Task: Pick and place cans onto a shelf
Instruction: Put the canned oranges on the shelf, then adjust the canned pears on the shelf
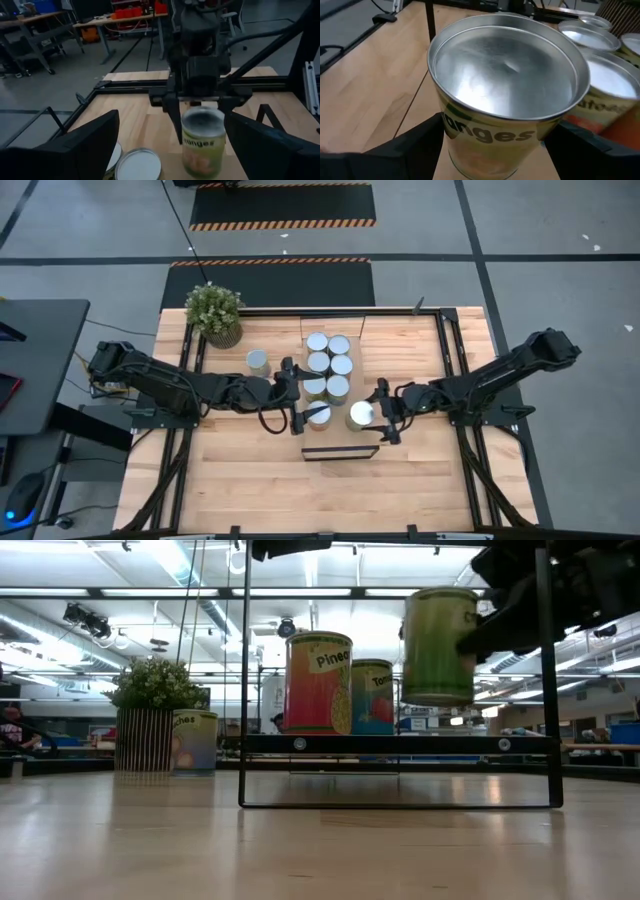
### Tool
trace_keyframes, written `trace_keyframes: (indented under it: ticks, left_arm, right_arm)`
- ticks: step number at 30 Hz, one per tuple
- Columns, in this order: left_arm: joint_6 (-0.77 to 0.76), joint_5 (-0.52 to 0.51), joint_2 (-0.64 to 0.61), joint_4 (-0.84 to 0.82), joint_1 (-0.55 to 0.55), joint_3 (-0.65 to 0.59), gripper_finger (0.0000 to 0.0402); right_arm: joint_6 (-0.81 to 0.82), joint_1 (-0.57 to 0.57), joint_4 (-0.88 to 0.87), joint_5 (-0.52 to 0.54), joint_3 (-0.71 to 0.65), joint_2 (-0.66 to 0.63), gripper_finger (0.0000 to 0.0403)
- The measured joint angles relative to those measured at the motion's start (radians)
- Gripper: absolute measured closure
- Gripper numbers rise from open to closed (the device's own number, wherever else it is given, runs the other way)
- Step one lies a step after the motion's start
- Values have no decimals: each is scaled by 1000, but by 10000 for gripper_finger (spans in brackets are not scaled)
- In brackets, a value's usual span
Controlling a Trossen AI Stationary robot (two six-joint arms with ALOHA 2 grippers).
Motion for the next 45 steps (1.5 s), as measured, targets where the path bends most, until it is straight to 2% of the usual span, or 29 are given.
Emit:
trace_keyframes:
  ticks: [5,12,19,25,31,34,39,42,45]
  left_arm:
    - [-1,-12,-24,-23,0,0,38]
    - [-61,-27,-75,-175,0,0,38]
    - [-75,-27,-78,-151,-8,-50,38]
    - [-109,-27,-81,-167,-8,-93,38]
    - [-153,-44,-124,-313,-8,-106,38]
    - [-176,-61,-143,-331,-7,-116,38]
    - [-236,-93,-153,-327,-5,-204,38]
    - [-273,-162,-153,-282,8,-272,38]
    - [-281,-181,-151,-184,38,-342,38]
  right_arm:
    - [-1,-22,110,-30,5,113,84]
    - [-3,-39,122,-35,54,224,83]
    - [7,-46,119,-13,111,298,55]
    - [32,-42,39,25,122,255,38]
    - [72,-17,-97,46,122,146,37]
    - [87,1,-150,72,122,93,37]
    - [108,39,-245,142,122,18,37]
    - [104,52,-269,198,122,-7,37]
    - [97,53,-285,227,122,-23,37]
